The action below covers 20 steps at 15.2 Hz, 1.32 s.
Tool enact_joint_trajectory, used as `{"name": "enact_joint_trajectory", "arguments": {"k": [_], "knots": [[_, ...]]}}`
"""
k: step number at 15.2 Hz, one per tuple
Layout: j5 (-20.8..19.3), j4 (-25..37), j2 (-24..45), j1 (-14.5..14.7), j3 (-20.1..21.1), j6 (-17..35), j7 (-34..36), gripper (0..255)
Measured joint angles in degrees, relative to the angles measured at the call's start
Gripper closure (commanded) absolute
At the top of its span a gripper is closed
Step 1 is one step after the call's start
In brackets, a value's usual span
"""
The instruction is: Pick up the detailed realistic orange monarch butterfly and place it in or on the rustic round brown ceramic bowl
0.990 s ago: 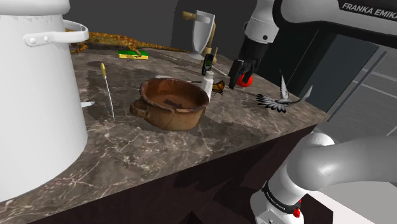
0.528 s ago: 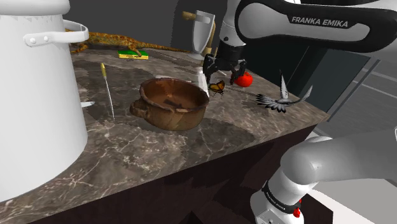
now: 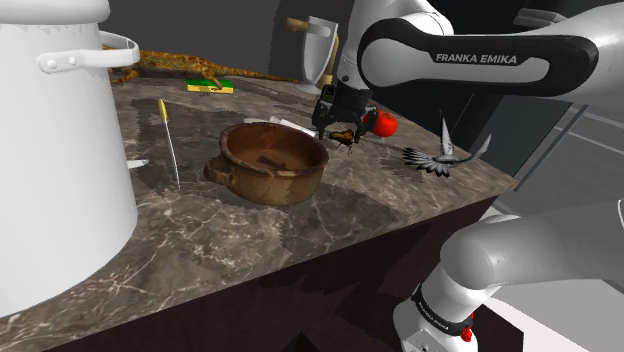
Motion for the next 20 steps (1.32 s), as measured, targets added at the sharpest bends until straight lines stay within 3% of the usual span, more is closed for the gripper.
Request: {"name": "enact_joint_trajectory", "arguments": {"k": [5,6,20], "knots": [[0.10,-0.44,-0.10,0.13,0.10,-0.72,0.07,0],[0.10,-0.45,-0.10,0.13,0.10,-0.73,0.06,255],[-0.08,1.81,-0.09,-0.03,-0.28,-2.94,-0.35,255]]}}
